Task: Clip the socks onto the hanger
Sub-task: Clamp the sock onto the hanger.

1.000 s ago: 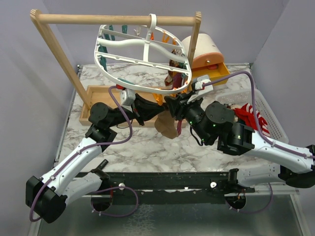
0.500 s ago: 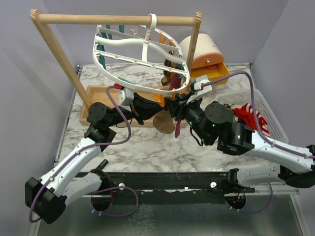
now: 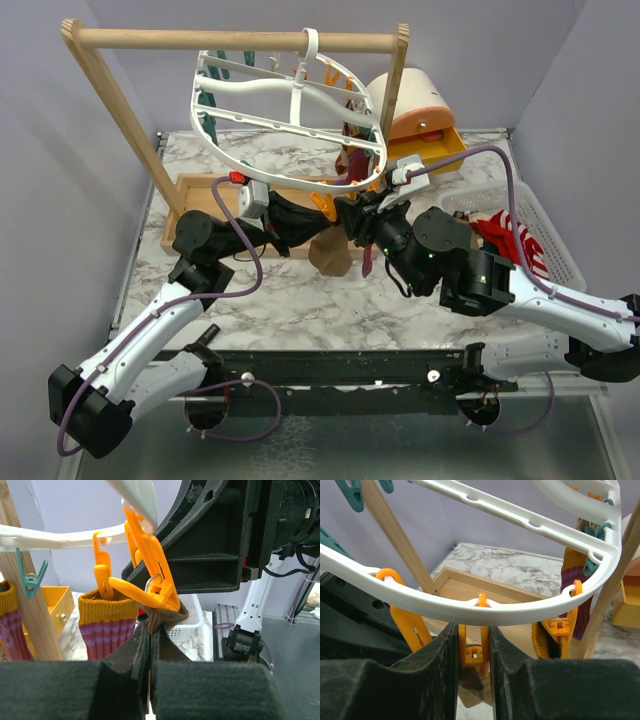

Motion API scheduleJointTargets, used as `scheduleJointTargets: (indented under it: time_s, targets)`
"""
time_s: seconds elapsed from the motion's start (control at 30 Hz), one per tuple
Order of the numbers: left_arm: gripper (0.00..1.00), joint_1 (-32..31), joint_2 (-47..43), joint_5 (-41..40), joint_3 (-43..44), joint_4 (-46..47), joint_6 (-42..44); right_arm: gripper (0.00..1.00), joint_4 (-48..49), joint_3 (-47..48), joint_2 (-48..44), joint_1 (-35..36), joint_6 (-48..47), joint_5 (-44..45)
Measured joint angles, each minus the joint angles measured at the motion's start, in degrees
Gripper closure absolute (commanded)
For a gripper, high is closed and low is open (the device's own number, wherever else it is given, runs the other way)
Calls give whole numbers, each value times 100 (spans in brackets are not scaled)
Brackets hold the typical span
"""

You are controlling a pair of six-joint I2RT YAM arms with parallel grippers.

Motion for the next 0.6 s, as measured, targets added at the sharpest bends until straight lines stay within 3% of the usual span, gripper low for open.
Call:
scheduleJointTargets:
  time_s: [0.17, 0.5, 0.6]
  targets:
    - [100, 0, -22, -2, 0, -2, 2, 61, 4, -11, 0, 0, 4, -7]
    - [100, 0, -35, -7, -17, 0, 7, 41, -39, -94, -96, 2, 116, -114]
    - [91, 0, -35, -11, -39, 2, 15, 35, -44, -98, -173, 2, 151, -140]
